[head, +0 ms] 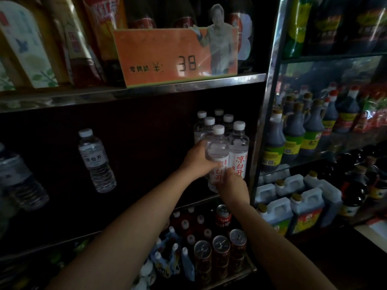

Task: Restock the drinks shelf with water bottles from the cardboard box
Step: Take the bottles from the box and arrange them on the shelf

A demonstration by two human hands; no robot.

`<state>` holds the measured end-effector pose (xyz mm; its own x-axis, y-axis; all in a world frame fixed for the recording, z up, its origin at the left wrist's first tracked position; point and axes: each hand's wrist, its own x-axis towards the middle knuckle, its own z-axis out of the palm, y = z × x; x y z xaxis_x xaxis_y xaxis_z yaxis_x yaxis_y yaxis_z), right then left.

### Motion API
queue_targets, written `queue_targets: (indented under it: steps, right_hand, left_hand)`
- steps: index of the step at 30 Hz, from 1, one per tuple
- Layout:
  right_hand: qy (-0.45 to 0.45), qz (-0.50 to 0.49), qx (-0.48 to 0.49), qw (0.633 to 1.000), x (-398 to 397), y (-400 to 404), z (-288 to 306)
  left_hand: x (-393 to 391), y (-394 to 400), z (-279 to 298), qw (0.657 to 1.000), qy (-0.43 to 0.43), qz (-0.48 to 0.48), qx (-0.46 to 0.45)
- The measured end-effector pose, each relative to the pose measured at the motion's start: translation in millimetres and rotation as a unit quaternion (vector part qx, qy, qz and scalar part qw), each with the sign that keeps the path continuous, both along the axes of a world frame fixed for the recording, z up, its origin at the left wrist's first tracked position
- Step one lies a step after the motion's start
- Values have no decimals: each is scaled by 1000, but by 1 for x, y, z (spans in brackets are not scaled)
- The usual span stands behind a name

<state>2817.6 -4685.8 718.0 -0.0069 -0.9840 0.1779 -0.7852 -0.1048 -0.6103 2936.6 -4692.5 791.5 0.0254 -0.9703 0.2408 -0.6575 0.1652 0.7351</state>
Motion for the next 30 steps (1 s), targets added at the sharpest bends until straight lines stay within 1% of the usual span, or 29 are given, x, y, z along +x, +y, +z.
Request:
queue_targets:
  steps: [1,3,5,8,12,14,17,19,21,24,27,29,30]
  right_hand:
    - [-29,-16,14,999,2,0,0]
    - [-102,-45,52,992,8,3,2]
    - [-147,-31,89,985,18,9,2]
    - [-133,48,103,985,41,28,11]
    - [-66,142,81,984,90,62,28]
    - [-38,195,86,976,119,85,35]
    - [-5,272,90,958,168,129,42]
    - [14,339,98,935,201,163,45]
    - [37,413,101,904,231,204,49]
    - [42,495,99,863,272,272,49]
    - [49,568,115,814,302,345,46]
    - [47,616,116,778,316,395,40]
    - [57,631,104,767,322,421,36]
  left_hand:
    - [7,7,1,1000,-13,-8,13]
    - [28,21,3,997,-54,5,48]
    - [57,36,5,992,-82,38,90]
    - [101,67,9,986,-89,90,109]
    - [151,128,18,976,-135,155,76]
    - [175,165,18,968,-152,176,96]
    - [210,229,17,947,-193,218,136]
    - [235,277,14,931,-209,250,163]
    - [256,329,11,915,-211,287,191]
    - [279,418,6,889,-189,353,223]
    - [289,519,-2,874,-188,396,209]
    - [292,588,-10,855,-192,436,204]
    - [293,623,-15,845,-184,456,211]
